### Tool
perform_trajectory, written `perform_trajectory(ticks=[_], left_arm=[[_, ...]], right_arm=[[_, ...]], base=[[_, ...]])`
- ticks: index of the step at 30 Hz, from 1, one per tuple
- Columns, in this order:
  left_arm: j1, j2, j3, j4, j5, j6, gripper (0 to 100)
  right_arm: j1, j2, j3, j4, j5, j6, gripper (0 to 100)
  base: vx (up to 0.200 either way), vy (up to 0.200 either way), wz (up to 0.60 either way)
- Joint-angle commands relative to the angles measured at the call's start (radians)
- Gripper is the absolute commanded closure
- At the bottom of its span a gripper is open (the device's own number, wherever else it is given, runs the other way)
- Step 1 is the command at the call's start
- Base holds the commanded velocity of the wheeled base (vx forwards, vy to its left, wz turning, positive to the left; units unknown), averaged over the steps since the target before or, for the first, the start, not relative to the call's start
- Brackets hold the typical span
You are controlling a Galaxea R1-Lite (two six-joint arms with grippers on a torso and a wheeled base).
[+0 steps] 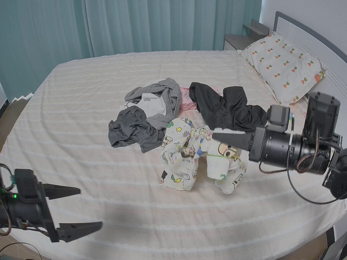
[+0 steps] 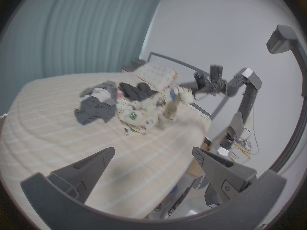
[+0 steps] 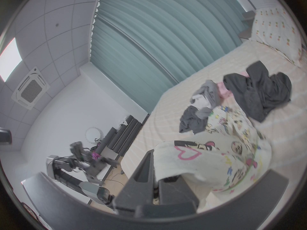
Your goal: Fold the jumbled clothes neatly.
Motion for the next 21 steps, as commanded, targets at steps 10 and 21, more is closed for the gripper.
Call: perform_trajectory(ticks=[10,21], left_arm=[[-0.371,0.501,-0.03,-0.245,0.119,-0.023,0],[-0.361,0.628,0.046,-0.432,0.366,-0.028,0]], right_arm=[[0.206,-0.006,-0.352,0.184,-0.121,-0.009,100],[0.22,-0.057,-0.347,0.202,-0.124,-0.024,100]], base=[[0.0,0.0,0.0],[0.0,0.0,0.0]])
